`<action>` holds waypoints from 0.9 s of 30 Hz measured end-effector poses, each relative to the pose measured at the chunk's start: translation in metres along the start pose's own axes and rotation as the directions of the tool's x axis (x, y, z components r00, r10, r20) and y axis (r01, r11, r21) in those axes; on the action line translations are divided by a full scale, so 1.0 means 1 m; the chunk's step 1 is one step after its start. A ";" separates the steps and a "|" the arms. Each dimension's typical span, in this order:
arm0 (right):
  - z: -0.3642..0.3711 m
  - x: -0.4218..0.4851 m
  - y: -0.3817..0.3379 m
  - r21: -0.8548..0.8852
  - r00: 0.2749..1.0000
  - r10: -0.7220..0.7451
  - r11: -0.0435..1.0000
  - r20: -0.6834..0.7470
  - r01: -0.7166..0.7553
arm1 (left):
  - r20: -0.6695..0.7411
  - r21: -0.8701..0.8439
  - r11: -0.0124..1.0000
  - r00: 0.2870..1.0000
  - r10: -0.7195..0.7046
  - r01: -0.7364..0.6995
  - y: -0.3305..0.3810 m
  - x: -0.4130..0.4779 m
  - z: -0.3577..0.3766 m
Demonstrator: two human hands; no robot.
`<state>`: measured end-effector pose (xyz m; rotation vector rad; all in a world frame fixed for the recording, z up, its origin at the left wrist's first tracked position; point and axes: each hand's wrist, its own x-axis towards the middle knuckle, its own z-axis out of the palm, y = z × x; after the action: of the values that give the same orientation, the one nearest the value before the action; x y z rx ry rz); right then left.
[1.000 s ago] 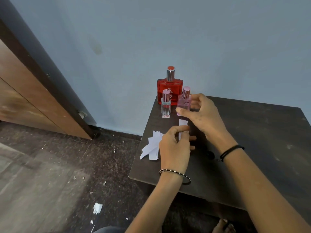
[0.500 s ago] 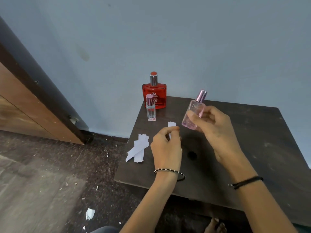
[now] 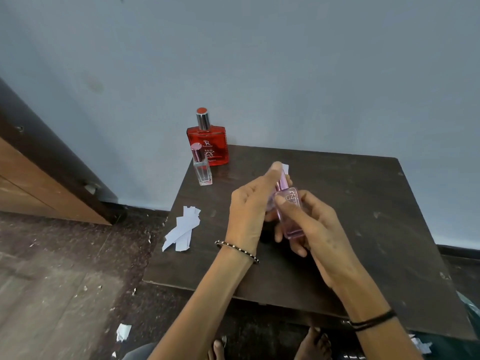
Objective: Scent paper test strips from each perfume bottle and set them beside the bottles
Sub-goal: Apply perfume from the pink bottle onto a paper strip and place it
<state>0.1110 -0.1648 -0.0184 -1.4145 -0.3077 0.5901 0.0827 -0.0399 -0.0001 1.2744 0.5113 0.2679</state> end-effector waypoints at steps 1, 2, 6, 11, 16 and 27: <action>-0.001 -0.001 0.000 0.000 1.000 -0.001 1.000 -0.003 0.001 | 0.039 -0.004 0.999 0.999 0.034 -0.034 -0.002 0.000 -0.001; -0.002 -0.002 0.000 0.002 1.000 -0.003 1.000 -0.005 0.003 | 0.073 0.007 0.998 0.995 0.064 -0.065 -0.004 0.001 -0.001; -0.007 -0.005 0.000 0.002 0.999 -0.041 0.999 -0.027 0.041 | 0.102 0.061 0.993 0.990 0.094 -0.100 -0.006 -0.001 0.000; -0.006 -0.007 0.004 -0.186 0.988 -0.139 0.974 -0.061 0.125 | -0.075 0.000 0.992 0.989 0.125 -0.125 -0.008 0.005 -0.002; -0.002 -0.005 -0.001 0.150 0.998 -0.067 0.986 -0.011 0.068 | -0.104 -0.063 0.995 0.992 0.067 -0.074 -0.008 0.008 -0.005; -0.001 0.001 -0.005 0.459 0.999 0.021 0.887 0.044 -0.039 | -0.133 -0.133 0.991 0.991 0.008 -0.026 -0.007 0.012 -0.011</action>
<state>0.1133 -0.1649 -0.0140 -0.9498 -0.1592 0.6655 0.0866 -0.0271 -0.0116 1.1347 0.5858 0.3974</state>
